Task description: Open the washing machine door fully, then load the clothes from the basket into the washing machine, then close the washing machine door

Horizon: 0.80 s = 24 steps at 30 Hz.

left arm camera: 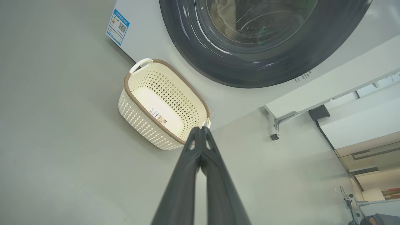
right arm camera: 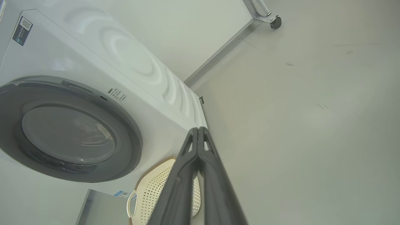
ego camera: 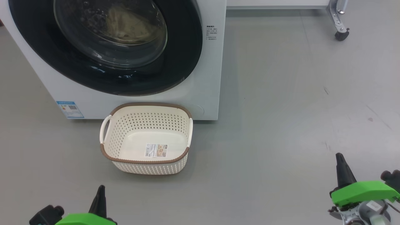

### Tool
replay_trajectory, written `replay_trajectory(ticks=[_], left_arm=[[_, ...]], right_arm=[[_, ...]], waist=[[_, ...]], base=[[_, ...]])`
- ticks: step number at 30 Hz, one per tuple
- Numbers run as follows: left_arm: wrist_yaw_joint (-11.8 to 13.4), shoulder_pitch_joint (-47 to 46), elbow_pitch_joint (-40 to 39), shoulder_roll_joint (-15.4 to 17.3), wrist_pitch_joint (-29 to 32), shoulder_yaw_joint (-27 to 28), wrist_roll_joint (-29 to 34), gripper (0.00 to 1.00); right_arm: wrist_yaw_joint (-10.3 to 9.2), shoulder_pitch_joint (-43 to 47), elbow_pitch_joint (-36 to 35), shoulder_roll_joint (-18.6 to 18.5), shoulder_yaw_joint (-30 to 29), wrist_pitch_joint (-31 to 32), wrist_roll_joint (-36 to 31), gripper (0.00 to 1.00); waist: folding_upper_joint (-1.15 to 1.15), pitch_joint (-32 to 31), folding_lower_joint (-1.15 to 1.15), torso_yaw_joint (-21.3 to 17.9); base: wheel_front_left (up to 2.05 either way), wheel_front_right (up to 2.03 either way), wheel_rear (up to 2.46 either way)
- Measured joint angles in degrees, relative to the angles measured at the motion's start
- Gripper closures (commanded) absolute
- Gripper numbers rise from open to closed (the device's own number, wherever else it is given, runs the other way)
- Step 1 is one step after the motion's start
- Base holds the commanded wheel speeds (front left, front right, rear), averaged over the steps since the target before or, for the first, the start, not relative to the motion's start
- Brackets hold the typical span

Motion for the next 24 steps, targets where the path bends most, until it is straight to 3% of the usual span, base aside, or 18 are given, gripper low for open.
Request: replay_trajectory(ticks=[24], left_arm=[[0.0,-0.3,-0.7,-1.0,3.6,3.7,-11.7,1.0]], right_arm=[[-0.01,0.0,-1.0,0.0,-0.7,4.0,14.7,1.0]], waist=[[0.0,-0.1,0.0,0.1]], base=[[0.0,0.0,0.0]])
